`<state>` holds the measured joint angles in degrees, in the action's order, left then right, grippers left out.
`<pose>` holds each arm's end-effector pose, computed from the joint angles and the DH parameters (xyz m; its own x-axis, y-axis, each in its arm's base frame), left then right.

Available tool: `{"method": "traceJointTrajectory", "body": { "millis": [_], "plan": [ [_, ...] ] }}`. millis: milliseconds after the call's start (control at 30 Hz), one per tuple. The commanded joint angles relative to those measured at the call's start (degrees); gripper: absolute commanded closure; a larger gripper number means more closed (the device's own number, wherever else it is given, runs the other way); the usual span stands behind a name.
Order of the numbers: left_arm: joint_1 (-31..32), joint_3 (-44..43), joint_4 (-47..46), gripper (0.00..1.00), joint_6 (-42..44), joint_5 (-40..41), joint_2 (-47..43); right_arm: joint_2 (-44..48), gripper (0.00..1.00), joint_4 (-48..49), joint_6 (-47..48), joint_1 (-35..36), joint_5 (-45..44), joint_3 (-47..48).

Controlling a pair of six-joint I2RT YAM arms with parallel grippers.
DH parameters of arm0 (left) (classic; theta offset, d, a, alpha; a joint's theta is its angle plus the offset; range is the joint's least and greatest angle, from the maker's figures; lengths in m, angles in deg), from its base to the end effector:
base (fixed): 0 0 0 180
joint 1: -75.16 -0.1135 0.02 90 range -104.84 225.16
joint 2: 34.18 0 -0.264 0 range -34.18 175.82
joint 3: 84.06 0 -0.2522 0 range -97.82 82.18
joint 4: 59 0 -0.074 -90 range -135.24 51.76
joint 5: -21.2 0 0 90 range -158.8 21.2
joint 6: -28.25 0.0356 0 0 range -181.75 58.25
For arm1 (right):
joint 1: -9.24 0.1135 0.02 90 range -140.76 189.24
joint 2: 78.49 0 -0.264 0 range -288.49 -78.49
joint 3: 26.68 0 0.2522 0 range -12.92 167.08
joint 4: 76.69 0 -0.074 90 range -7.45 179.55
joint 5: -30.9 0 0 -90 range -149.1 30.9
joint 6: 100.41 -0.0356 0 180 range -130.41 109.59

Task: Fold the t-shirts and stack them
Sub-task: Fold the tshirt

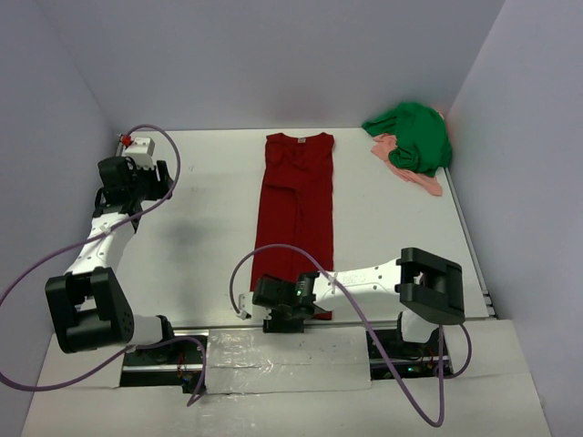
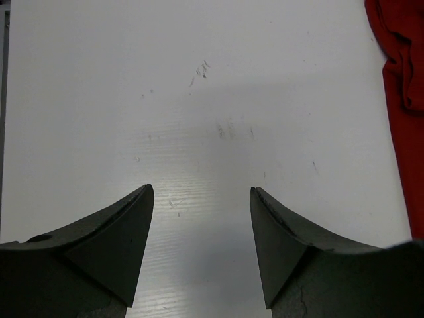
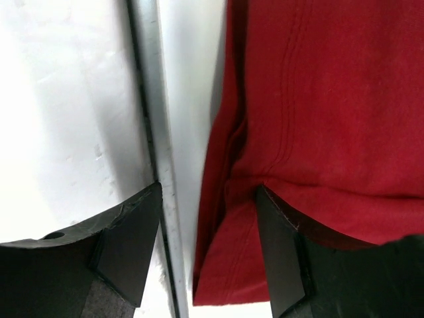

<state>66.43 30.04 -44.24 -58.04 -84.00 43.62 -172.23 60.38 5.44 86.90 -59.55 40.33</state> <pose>0.3057 0.0375 0.2709 -0.4371 -0.0039 -0.8994 0.1136 0.9917 -0.0596 0.0645 0.2936 0.1607 0.0739 -0.9403 -0.3324 -0.9939 -0.0420 -0.1020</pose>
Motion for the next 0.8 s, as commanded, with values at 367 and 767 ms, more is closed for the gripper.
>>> {"method": "traceJointTrajectory", "body": {
  "millis": [367,767],
  "plan": [
    [-0.4,1.6,-3.4,0.31,0.5,-2.6,-4.0,-4.7,0.43,5.5,2.6,0.5,-8.3,2.4],
    [-0.4,1.2,-3.3,0.31,0.7,-4.0,-1.7,-1.1,0.37,2.7,3.4,-0.1,-8.8,3.0]
  ]
}}
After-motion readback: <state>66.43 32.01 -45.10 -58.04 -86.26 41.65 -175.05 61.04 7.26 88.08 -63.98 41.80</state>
